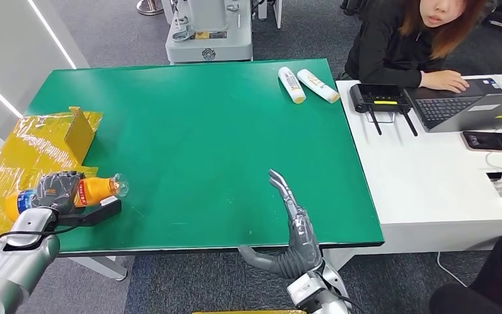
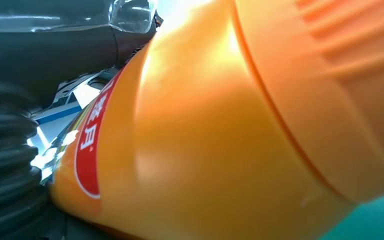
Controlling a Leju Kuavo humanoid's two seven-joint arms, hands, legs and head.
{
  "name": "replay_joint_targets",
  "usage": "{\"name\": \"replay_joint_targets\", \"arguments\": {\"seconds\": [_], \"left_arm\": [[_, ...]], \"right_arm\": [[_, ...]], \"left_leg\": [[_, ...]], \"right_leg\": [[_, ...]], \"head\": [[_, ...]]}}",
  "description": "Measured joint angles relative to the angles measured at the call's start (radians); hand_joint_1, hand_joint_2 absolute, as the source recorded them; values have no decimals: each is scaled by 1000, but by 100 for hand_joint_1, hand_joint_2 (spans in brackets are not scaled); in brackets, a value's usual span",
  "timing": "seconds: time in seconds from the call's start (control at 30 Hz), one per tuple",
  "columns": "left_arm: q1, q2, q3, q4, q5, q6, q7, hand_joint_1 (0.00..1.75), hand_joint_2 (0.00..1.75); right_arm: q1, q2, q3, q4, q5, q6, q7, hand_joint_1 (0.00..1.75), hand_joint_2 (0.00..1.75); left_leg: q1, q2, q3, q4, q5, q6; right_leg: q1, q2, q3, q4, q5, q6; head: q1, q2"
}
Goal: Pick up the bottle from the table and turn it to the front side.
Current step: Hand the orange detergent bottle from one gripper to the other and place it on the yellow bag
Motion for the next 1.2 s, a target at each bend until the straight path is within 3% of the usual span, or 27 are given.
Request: {"name": "replay_joint_targets", "arguments": {"seconds": [0.63, 0.93, 1.2], "left_arm": [[9, -88, -8, 35, -179, 295, 13, 175, 175], [-39, -133, -38, 54, -210, 289, 96, 165, 175], [-96, -152, -22, 124, -104, 99, 172, 164, 175]], "right_arm": [[-22, -11, 61, 24, -18, -34, -8, 0, 175], [-15, -14, 72, 25, 4, -60, -2, 0, 175], [-7, -14, 72, 25, 23, -45, 6, 0, 175]], "left_leg": [[0, 0, 0, 0, 0, 0], [0, 0, 0, 0, 0, 0], [0, 0, 0, 0, 0, 0]], "right_leg": [[0, 0, -1, 0, 0, 0], [0, 0, -1, 0, 0, 0], [0, 0, -1, 0, 0, 0]], "head": [[0, 0], [0, 0], [0, 0]]}}
